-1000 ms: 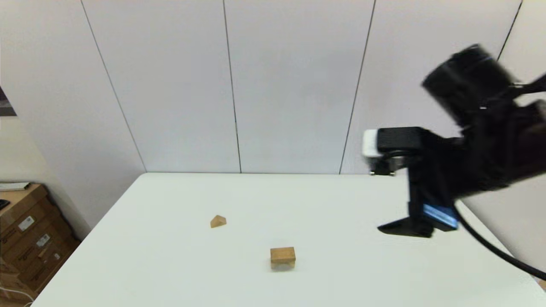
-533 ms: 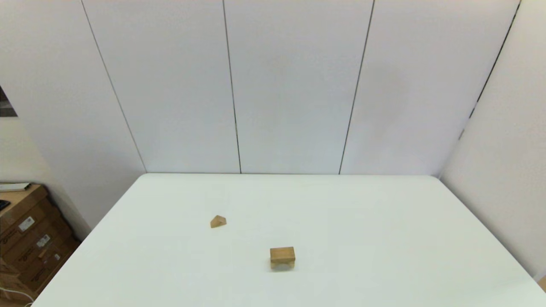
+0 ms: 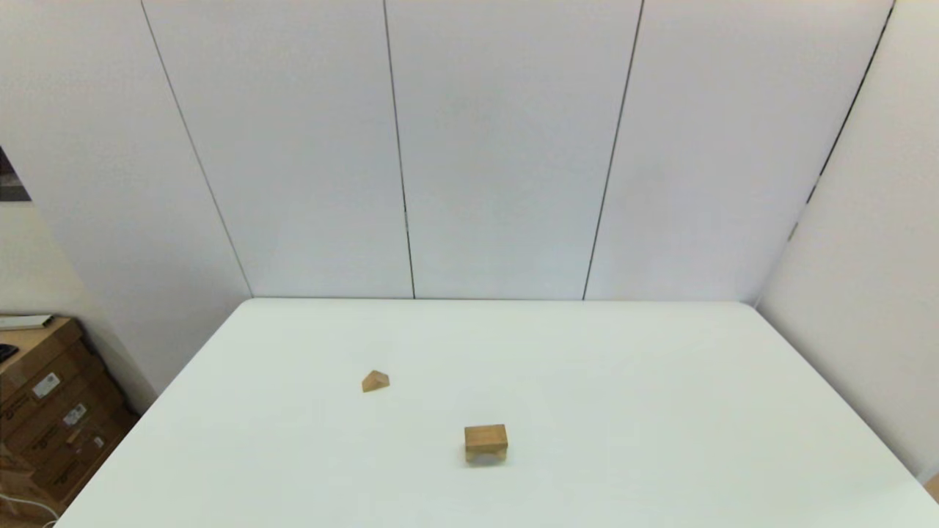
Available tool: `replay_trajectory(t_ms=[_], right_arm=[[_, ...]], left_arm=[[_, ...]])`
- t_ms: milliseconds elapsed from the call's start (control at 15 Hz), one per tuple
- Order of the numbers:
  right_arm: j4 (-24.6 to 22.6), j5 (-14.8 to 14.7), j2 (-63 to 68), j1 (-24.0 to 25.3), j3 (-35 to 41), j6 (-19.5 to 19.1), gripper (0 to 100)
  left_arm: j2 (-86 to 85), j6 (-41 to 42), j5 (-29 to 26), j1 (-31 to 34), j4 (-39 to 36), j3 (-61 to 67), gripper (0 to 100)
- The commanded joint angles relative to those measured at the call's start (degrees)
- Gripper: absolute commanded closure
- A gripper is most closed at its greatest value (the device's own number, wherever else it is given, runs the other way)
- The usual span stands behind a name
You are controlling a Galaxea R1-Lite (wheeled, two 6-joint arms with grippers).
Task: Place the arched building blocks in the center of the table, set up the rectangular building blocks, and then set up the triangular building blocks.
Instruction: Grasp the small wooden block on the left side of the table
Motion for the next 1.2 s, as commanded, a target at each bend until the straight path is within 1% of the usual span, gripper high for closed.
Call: replay_trajectory(t_ms=[67, 133, 200, 267, 400, 533, 667, 800, 867, 933, 1067, 1133, 1200], right_arm=[[0.2, -0.1, -5.9, -2.9, 2.5, 2.0, 0], [0.1, -0.4, -5.9, -2.9, 2.3, 6.2, 0], [-0.6, -0.4, -5.9, -2.9, 2.2, 8.9, 0], [-2.5, -0.3, -6.4, -2.6, 3.2, 9.2, 0], [-8.0, -0.6, -8.9, -1.7, 9.4, 8.7, 0], [-13.5, -1.4, -10.3, -1.4, 14.9, 8.9, 0], [-20.6, -0.8, -13.4, -0.9, 19.6, 8.6, 0], [-28.7, -0.9, -15.4, -0.8, 24.8, 9.6, 0], [-33.3, -0.8, -15.8, -0.8, 26.9, 11.5, 0], [-37.1, 0.3, -17.3, -0.8, 28.9, 16.1, 0], [-38.1, 5.8, -20.3, -0.8, 29.9, 21.7, 0], [-38.4, 6.8, -20.6, -0.8, 30.1, 24.1, 0], [-38.4, 6.8, -20.6, -0.8, 30.1, 25.8, 0]], left_arm=[[0.0, 0.0, 0.0, 0.0, 0.0, 0.0, 0], [0.0, 0.0, 0.0, 0.0, 0.0, 0.0, 0], [0.0, 0.0, 0.0, 0.0, 0.1, 0.0, 0], [0.0, 0.0, 0.0, 0.0, 0.0, 0.0, 0], [0.0, 0.0, 0.0, 0.0, 0.1, 0.0, 0], [0.0, 0.0, 0.0, 0.0, 0.1, 0.0, 0], [0.0, 0.0, 0.0, 0.0, 0.0, 0.0, 0], [0.0, 0.0, 0.0, 0.0, 0.1, 0.0, 0], [0.0, 0.0, 0.0, 0.0, 0.0, 0.0, 0], [0.0, 0.0, 0.0, 0.0, 0.0, 0.0, 0], [0.0, 0.0, 0.0, 0.0, 0.0, 0.0, 0], [0.0, 0.0, 0.0, 0.0, 0.0, 0.0, 0], [0.0, 0.0, 0.0, 0.0, 0.1, 0.0, 0]])
